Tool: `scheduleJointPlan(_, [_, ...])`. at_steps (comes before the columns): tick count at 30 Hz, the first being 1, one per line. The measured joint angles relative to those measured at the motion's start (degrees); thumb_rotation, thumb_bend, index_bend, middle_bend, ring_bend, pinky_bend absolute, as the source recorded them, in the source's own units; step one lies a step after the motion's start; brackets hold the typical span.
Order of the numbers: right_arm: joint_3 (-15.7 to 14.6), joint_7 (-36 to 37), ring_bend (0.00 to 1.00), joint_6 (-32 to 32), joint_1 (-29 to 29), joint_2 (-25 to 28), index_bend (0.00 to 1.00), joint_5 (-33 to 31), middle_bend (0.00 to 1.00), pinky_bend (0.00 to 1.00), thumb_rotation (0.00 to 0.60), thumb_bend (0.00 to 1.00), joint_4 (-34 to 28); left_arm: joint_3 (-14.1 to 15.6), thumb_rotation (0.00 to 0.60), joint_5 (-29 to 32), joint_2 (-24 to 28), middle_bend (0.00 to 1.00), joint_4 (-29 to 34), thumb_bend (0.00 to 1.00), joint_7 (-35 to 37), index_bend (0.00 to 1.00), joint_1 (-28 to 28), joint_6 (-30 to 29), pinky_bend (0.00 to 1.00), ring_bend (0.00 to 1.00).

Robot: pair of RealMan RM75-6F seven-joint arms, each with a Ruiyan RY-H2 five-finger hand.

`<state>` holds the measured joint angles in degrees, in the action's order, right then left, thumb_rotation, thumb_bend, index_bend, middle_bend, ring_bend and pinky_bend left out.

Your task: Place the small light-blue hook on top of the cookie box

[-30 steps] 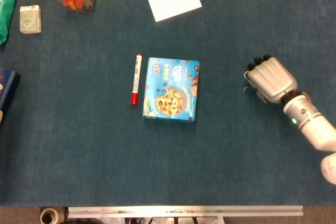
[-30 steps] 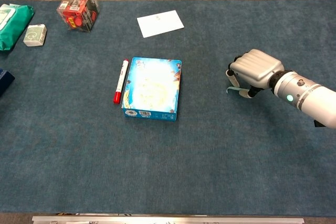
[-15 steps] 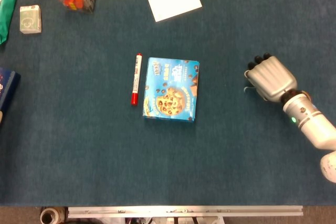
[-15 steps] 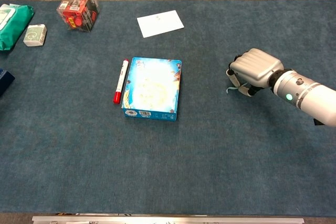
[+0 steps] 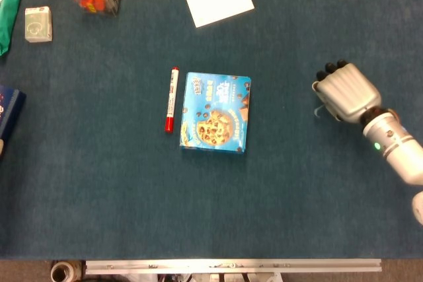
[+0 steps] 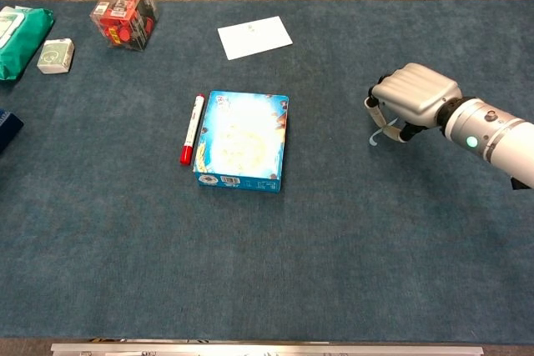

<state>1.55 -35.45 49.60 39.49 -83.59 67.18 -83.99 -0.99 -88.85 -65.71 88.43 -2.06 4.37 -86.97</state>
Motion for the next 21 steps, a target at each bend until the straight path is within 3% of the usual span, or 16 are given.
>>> scheduleJointPlan(11, [5.24,3.83,0.27,-8.73,7.46,10.52,0.62,-5.86,0.40,0.31,0.600,0.36,-11.35,0.17,0.600,-1.22,1.02,0.07,2.08,0.28,-1.56,0.08,0.23,-0.40,0.00,0.05])
scheduleJointPlan(21, [5.81,1.65,0.27,-12.84,15.74,9.25,0.62,-13.02,0.40,0.31,0.600,0.36,-13.56,0.42,0.600,-1.83,2.08,0.07,3.97,0.28,-2.92,0.08,-0.31,-1.42,0.00,0.05])
